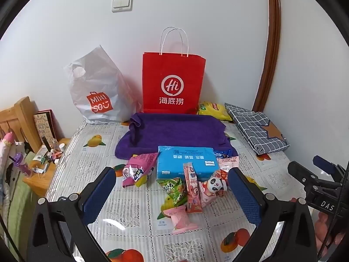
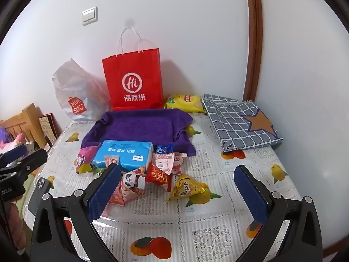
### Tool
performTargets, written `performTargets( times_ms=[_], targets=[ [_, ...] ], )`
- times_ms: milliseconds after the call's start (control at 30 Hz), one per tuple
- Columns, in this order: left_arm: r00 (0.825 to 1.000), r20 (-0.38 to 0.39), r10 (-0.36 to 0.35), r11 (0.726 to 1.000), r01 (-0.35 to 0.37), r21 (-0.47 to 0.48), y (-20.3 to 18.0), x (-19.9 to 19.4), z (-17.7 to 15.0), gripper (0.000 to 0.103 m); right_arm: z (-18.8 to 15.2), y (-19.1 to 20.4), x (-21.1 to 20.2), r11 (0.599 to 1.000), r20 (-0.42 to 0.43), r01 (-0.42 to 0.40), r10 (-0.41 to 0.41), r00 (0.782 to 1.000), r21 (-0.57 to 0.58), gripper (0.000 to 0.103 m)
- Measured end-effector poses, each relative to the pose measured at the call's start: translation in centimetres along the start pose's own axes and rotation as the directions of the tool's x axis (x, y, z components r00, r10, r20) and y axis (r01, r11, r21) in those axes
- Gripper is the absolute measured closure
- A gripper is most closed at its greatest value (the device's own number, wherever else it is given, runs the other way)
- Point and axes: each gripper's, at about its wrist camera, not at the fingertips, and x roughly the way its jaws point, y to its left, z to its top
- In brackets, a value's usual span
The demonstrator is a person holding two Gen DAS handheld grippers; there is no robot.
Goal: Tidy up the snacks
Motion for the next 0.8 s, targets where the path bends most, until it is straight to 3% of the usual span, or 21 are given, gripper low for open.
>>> performTargets(
  times_ms=[100,800],
  targets=[
    [1.000,-0.005,-0.026,1.000,0.026,0.002,0.1,-0.1,0.1,0.000,0.2,-0.2,0.1,1.000,-0.001,0.000,0.000,1.000,0.005,0.000],
    [1.000,0.010,0.020,1.000,-0.020,0.009,-0.4,-1.0,0.4,0.000,0.3,0.5,-1.0,1.000,0.009,-0.012,0.012,1.000,0.003,0.000]
  ],
)
